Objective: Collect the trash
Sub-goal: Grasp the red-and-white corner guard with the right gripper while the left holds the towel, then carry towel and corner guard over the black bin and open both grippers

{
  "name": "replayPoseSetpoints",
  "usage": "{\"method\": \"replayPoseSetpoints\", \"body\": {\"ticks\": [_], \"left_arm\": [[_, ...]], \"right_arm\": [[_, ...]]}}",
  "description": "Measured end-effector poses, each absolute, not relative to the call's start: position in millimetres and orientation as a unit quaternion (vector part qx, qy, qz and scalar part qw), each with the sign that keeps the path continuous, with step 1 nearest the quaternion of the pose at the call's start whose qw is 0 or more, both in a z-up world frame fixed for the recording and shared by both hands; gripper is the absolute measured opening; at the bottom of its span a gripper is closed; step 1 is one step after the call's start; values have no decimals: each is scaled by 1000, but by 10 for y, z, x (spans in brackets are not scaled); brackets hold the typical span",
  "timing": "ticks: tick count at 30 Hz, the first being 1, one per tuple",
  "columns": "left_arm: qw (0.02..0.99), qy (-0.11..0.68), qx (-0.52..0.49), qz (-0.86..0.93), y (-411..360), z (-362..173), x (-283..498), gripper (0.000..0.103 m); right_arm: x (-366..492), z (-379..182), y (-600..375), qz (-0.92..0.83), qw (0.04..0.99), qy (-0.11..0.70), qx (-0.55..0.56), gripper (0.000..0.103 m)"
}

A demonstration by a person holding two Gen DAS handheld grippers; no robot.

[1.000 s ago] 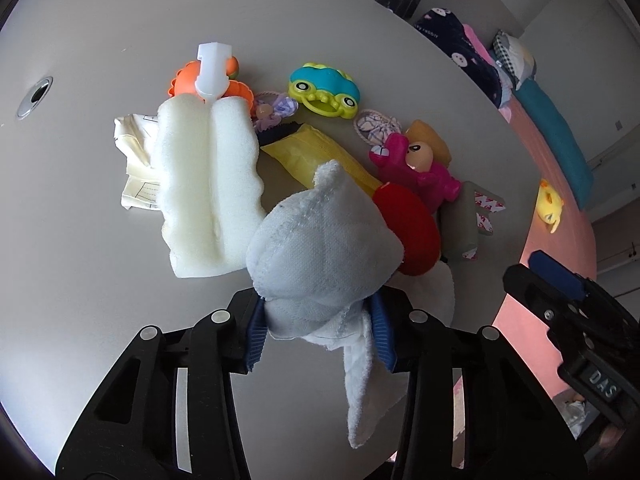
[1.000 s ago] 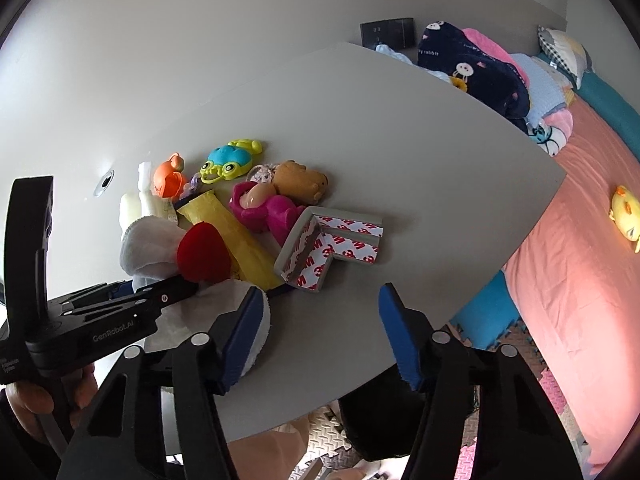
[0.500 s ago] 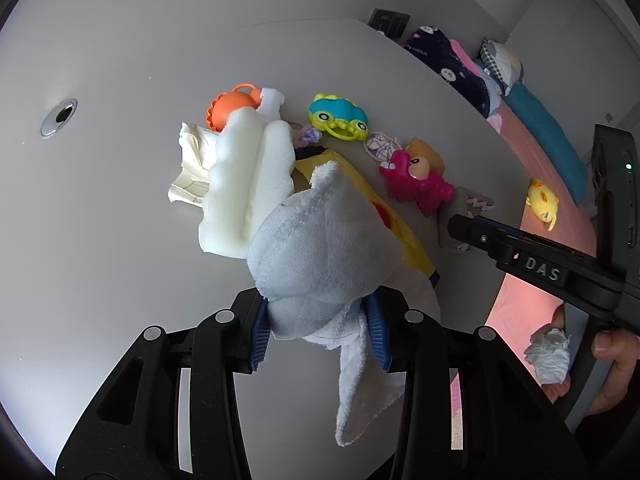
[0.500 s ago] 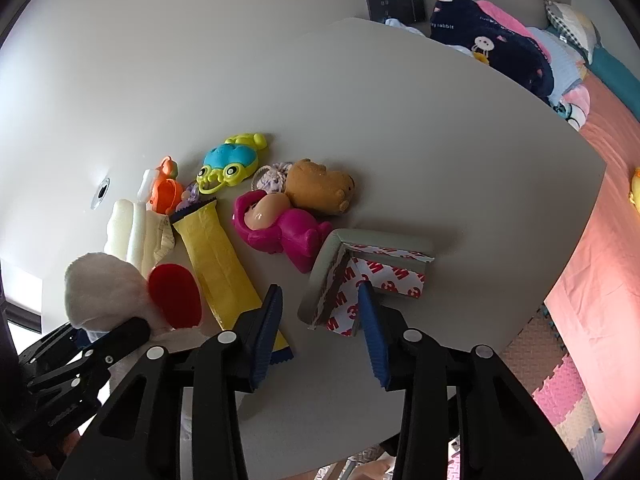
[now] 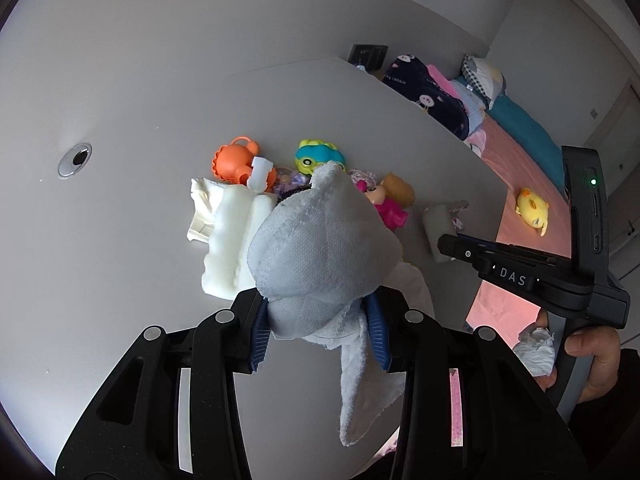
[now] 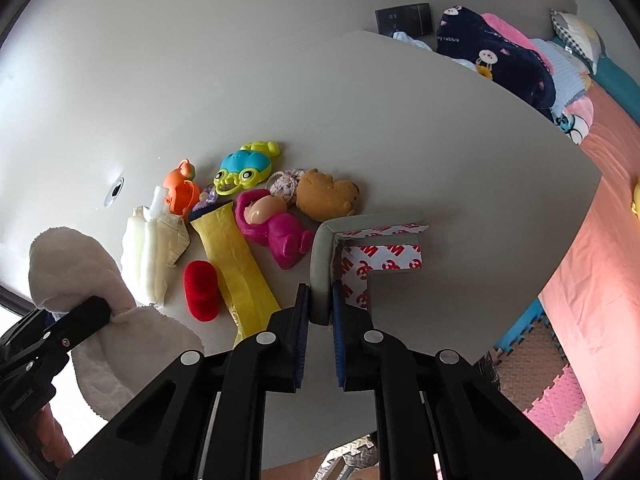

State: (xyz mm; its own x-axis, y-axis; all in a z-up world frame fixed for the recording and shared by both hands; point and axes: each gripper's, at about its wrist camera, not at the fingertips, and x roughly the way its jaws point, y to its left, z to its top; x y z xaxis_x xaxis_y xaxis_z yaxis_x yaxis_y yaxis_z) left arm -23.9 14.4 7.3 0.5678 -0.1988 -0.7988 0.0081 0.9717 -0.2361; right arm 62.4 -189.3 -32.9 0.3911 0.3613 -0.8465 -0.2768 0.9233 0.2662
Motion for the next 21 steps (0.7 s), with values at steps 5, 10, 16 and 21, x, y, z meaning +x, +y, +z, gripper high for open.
{"method": "replayPoseSetpoints", "body": {"ticks": [5, 10, 16, 21], "left_arm": [[879, 460, -93, -83, -70, 108, -240, 40], [878, 460, -73, -114, -362, 131, -240, 40], [872, 464, -51, -147, -701, 132, -238, 40], [867, 468, -32, -166, -951, 122, -223, 40]], "right_arm": [[492, -205, -2113, 182, 841, 507, 54, 12], [316, -137, -2390, 166, 847, 501, 67, 12], [126, -106, -2713, 143, 853, 495, 84, 12], [-10, -104, -2968, 124, 856, 492, 99, 13]]}}
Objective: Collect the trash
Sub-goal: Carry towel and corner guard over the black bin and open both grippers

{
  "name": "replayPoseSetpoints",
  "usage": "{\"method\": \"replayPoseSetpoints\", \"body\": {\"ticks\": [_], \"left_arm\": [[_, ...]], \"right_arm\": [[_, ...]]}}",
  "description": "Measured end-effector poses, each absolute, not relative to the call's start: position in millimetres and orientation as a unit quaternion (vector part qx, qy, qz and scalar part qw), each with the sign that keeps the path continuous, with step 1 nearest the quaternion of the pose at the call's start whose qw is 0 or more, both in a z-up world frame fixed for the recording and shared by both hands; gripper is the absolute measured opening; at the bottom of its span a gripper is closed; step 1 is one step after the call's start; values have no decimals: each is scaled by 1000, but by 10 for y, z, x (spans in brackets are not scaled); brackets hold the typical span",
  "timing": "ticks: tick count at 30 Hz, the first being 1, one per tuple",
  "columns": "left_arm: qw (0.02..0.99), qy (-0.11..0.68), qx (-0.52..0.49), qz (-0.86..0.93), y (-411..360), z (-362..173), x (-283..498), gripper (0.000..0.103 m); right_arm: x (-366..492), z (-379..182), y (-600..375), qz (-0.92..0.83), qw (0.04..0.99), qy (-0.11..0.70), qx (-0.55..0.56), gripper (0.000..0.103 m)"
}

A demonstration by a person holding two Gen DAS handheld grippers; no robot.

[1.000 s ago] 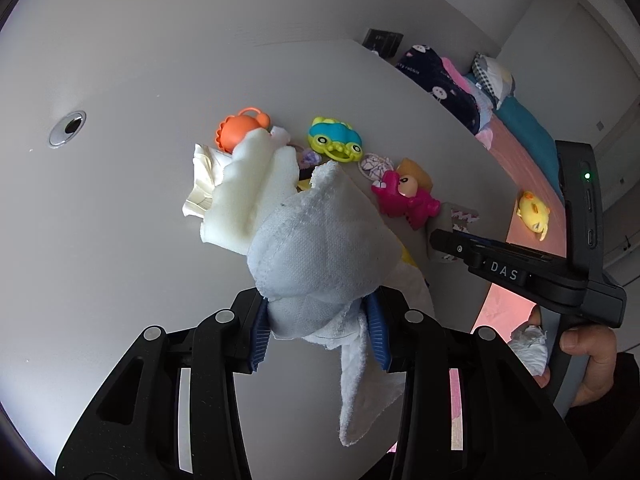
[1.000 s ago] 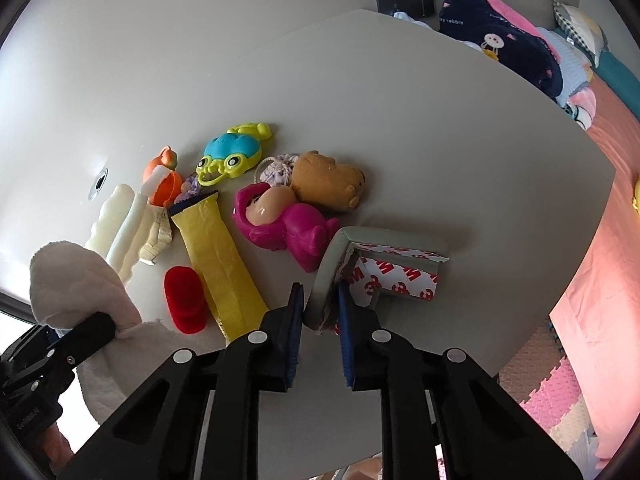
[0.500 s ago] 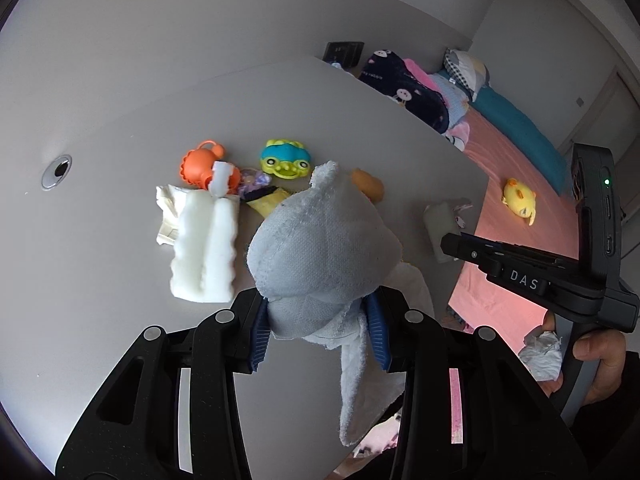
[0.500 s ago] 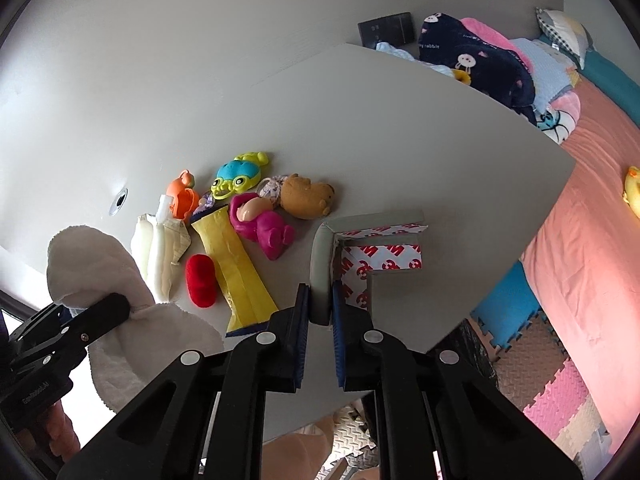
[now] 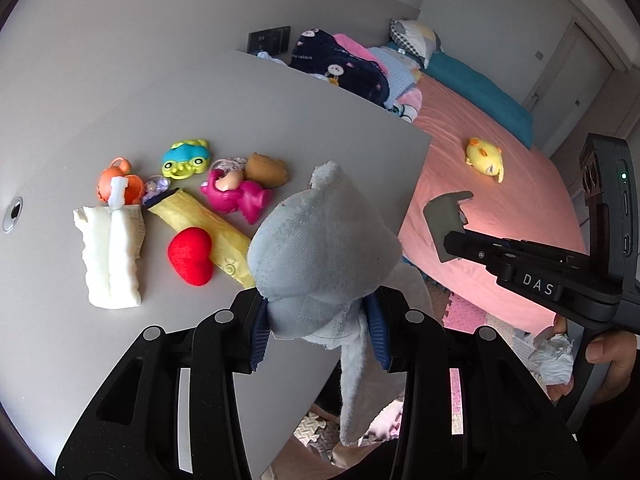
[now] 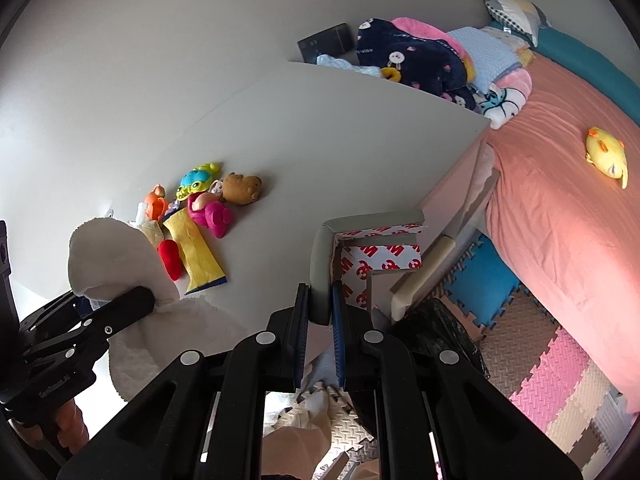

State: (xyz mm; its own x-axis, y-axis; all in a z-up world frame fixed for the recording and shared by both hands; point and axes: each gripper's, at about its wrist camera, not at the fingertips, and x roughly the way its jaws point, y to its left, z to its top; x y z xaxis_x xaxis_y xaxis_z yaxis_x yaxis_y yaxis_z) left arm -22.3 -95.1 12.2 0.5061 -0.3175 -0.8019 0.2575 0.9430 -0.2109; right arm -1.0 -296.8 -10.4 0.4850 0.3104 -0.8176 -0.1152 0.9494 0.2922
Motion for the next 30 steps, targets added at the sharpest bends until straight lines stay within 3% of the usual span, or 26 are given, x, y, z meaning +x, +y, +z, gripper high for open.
{"method": "replayPoseSetpoints", "body": {"ticks": [25, 27, 28, 29, 30], "left_arm": [[823, 506, 42, -255, -2072, -164, -410, 43], [807, 526, 56, -262, -2173, -272, -398, 47], [798, 538, 71, -261, -2230, -336, -399, 55], [794, 545, 85, -256, -2279, -392, -404, 63], [793, 547, 97, -250, -2316, -432, -414, 81]], "right_arm": [[-708, -284, -4036, 47, 848, 516, 115, 12], [-711, -338, -4052, 48, 840, 530, 106, 13], [-715, -381, -4052, 48, 834, 541, 94, 13], [-733, -401, -4062, 43, 833, 545, 89, 22], [-752, -416, -4081, 38, 832, 547, 88, 42]]}}
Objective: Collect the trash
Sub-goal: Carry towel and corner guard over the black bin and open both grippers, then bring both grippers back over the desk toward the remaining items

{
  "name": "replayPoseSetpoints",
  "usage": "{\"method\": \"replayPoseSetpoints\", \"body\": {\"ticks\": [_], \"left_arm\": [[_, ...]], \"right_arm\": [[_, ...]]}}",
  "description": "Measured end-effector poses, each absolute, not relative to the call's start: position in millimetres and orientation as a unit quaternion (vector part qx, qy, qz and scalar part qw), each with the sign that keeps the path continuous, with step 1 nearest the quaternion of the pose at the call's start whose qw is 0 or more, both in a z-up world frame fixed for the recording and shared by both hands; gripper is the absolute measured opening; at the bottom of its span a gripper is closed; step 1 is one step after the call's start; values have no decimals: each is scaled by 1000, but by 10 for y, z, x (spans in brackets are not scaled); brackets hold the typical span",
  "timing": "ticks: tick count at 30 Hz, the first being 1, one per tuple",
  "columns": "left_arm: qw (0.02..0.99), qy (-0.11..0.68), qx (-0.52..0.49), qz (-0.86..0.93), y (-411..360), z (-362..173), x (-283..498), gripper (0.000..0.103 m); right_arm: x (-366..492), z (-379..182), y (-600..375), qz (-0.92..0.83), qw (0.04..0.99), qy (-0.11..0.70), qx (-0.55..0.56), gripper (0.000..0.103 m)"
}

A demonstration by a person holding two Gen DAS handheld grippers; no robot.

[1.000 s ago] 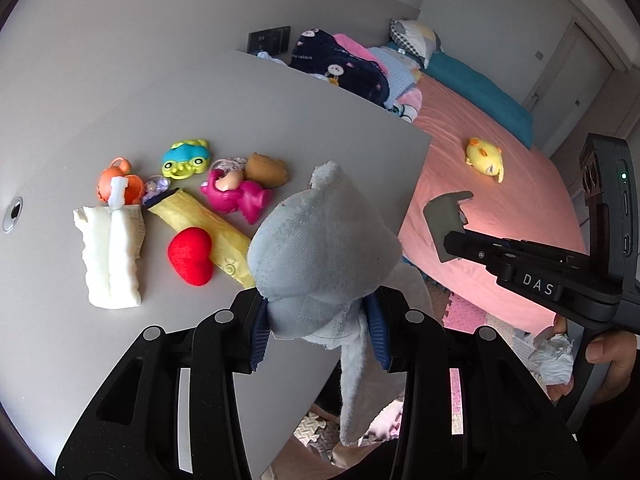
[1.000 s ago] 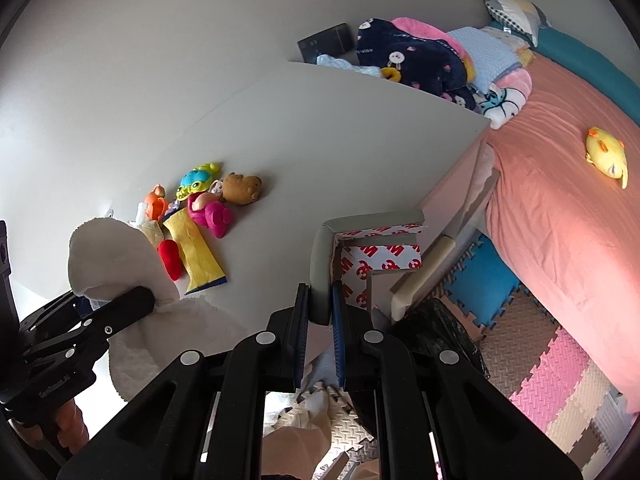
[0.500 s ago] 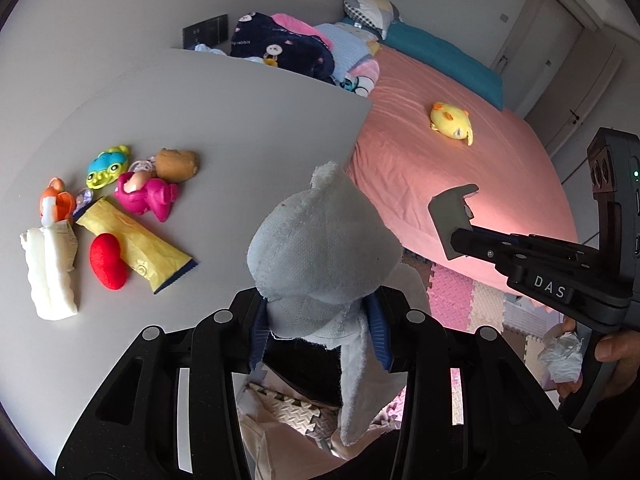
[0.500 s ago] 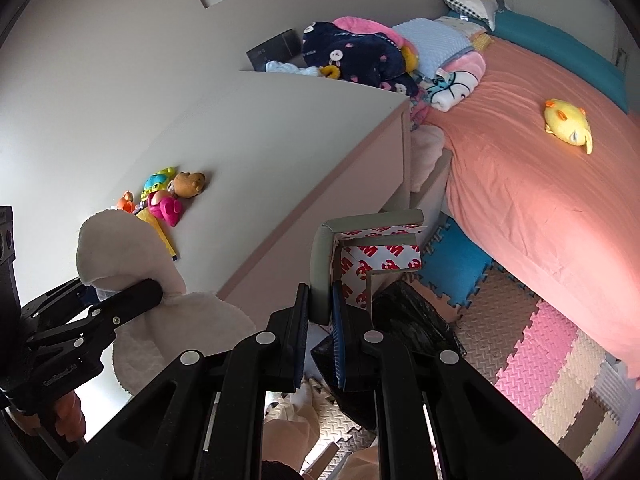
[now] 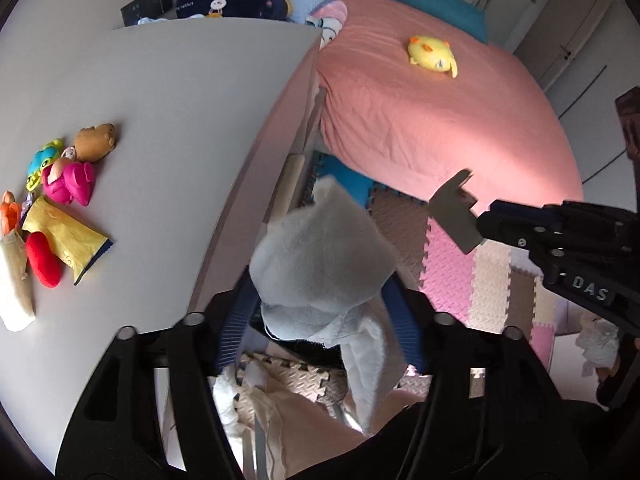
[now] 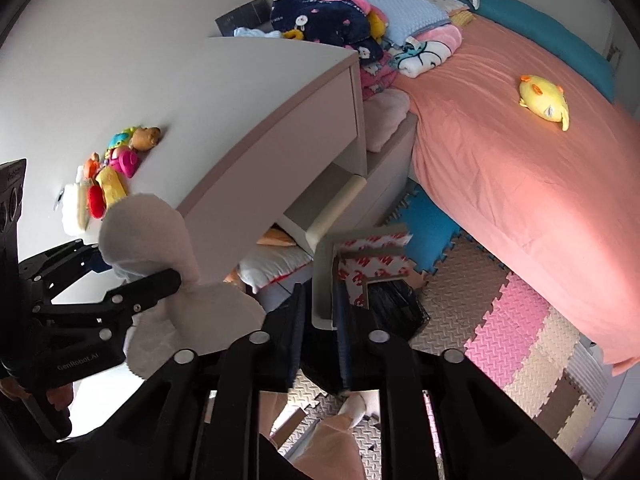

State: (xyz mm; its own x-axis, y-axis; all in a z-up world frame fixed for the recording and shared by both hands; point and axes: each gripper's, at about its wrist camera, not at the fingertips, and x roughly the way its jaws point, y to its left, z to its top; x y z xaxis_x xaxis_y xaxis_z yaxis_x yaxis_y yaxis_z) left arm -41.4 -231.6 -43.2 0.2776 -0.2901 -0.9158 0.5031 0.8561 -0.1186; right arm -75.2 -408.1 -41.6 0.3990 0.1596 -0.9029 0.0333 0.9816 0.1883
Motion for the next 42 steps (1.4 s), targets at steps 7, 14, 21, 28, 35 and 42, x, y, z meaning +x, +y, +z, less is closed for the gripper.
{"method": "replayPoseSetpoints", "body": {"ticks": [7, 14, 21, 28, 35, 42], "left_arm": [[801, 543, 102, -230, -2287, -447, -372, 91], [804, 550, 78, -211, -2162, -447, -312, 91], [810, 549, 74, -195, -2032, -430, -344, 91], [816, 550, 60, -167, -1757, -417, -287, 91], [822, 550, 41, -140, -1393, -409, -224, 91], [829, 548, 18, -107, -997, -398, -148, 91]], "right_arm": [[-891, -327, -4327, 0, 845, 523, 109, 64], [-885, -293, -4360, -2, 848, 517, 117, 64], [-778, -304, -4194, 19, 846, 521, 108, 64], [-604, -307, -3909, 47, 844, 525, 94, 64], [-423, -290, -3532, 81, 843, 526, 73, 64], [-259, -283, -3106, 115, 839, 530, 47, 64]]}}
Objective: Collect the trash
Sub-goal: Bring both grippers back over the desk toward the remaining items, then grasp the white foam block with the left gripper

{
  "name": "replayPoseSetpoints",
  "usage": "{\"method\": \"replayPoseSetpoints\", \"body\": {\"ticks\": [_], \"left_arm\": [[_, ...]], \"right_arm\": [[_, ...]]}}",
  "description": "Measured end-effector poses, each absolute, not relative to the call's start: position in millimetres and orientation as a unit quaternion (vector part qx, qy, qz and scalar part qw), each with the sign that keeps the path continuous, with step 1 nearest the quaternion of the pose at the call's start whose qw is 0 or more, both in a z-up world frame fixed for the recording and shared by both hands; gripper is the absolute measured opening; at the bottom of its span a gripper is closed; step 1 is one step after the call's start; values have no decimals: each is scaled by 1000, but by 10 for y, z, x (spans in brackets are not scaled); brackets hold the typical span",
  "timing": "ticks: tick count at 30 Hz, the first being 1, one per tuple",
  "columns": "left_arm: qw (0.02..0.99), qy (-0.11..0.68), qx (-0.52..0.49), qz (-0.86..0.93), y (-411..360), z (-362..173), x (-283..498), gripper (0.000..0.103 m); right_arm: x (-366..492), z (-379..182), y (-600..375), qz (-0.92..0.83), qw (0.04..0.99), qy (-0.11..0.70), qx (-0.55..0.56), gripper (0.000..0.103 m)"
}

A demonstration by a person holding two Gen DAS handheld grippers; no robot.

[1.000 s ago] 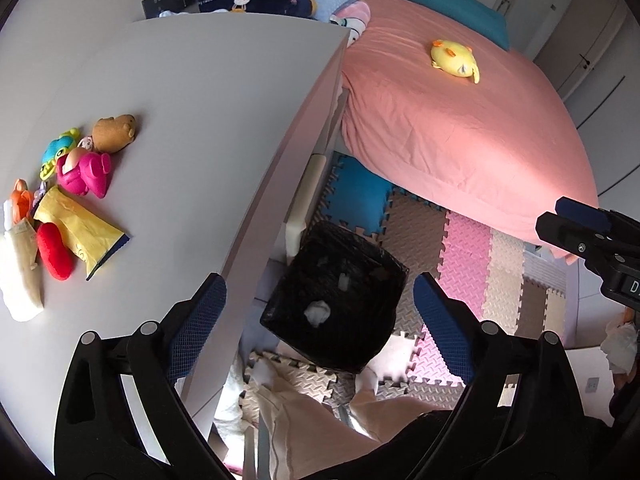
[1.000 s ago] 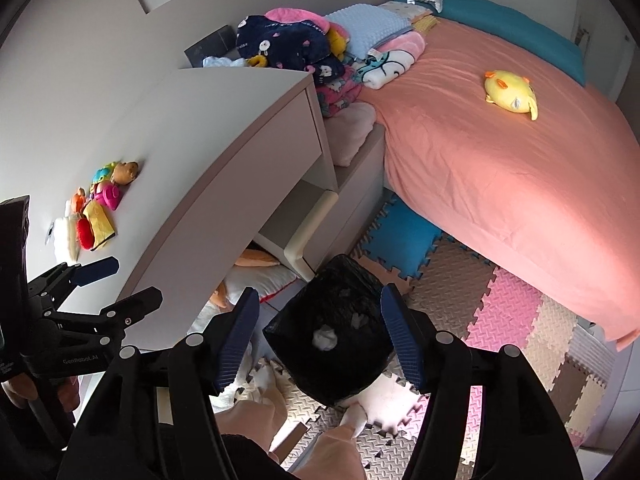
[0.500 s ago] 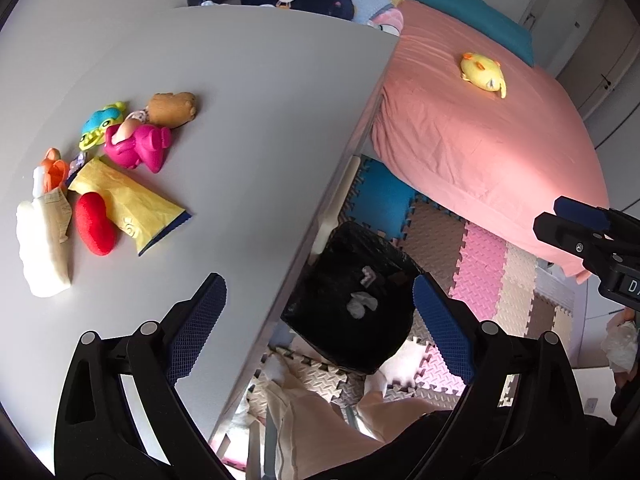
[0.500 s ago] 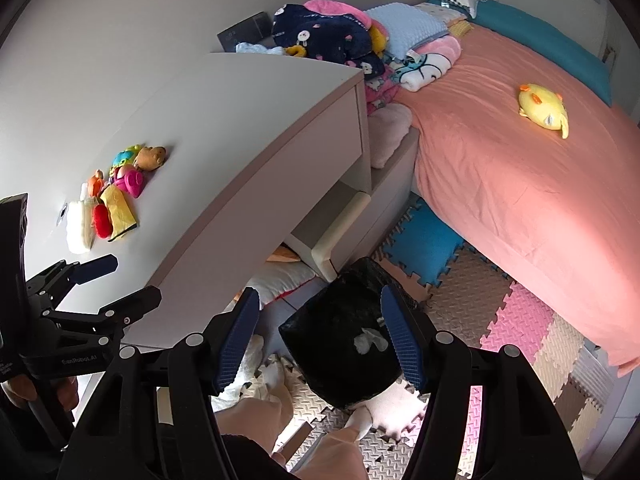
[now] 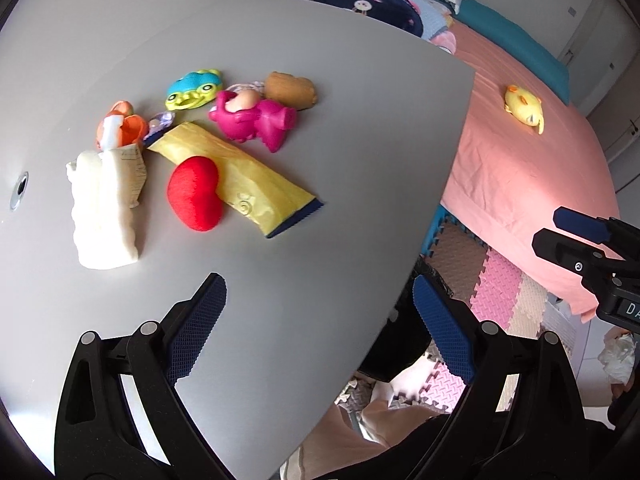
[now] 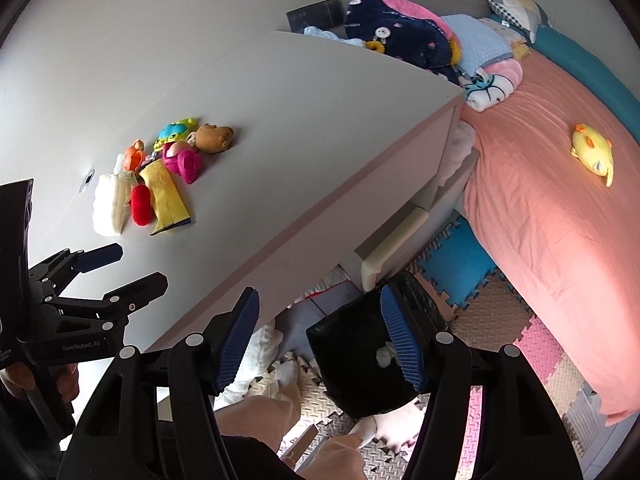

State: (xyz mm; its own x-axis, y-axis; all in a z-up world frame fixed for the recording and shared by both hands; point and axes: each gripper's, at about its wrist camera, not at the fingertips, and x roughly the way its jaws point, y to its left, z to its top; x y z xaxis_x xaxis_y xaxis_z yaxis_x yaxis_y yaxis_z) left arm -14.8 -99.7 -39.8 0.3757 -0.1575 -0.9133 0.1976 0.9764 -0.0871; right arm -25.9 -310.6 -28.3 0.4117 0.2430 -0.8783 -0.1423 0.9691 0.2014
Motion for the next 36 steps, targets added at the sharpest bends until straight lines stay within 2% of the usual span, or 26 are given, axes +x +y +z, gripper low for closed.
{"method": "replayPoseSetpoints", "body": {"ticks": [15, 27, 29, 31, 34, 36], "left_arm": [[845, 534, 4, -36, -184, -354, 64, 92], [851, 524, 23, 2, 216, -537, 356, 91], [849, 527, 25, 1, 245, -572, 389, 80], [845, 534, 16, -5, 299, -610, 415, 65], [842, 540, -1, -7, 397, -651, 443, 51], [841, 540, -14, -14, 454, -654, 436, 46]], "right_arm": [[31, -252, -2377, 174, 830, 529, 25, 64], [192, -275, -1914, 197, 822, 534, 2, 64], [217, -263, -1855, 202, 822, 533, -1, 64], [240, -252, -1787, 208, 821, 531, -4, 64], [276, -252, -1664, 216, 819, 532, -9, 64], [295, -261, -1580, 222, 817, 533, -14, 64]]}}
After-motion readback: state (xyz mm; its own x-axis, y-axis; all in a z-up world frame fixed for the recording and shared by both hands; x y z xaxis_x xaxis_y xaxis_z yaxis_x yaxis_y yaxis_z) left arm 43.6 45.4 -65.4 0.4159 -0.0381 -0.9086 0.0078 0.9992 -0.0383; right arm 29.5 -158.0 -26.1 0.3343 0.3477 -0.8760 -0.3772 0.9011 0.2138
